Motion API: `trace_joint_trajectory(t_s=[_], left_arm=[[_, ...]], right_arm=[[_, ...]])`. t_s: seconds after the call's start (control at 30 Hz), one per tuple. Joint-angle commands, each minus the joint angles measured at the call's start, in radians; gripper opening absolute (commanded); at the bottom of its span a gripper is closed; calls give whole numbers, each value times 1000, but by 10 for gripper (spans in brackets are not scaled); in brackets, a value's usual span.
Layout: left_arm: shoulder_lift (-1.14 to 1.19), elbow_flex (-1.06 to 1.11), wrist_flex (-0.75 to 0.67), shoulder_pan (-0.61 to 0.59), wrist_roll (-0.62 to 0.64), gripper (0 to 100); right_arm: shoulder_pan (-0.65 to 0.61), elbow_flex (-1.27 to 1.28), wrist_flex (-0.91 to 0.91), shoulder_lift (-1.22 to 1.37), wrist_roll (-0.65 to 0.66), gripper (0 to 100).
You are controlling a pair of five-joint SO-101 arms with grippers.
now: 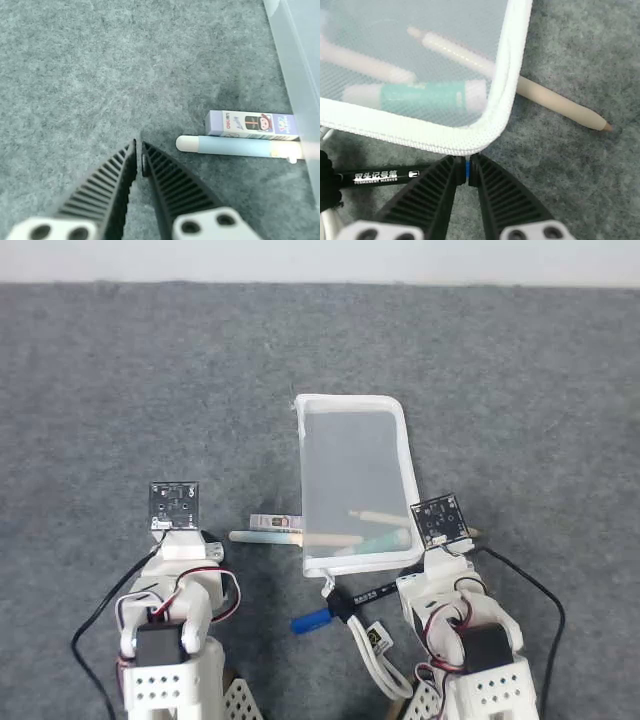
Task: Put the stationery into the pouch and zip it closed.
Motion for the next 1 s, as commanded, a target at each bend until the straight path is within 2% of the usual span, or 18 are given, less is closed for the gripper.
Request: trace_joint_trajectory(t_s=[0.0, 0.8, 0.97], left_arm=[[-14, -12, 5, -3, -5, 12], [-15, -12, 3, 2, -5, 12], [-18, -12, -58, 0, -6, 12]], right_arm=[[13, 20, 7, -19, 12, 10], [13, 20, 7, -19, 12, 10], [10, 20, 7, -19, 11, 11]])
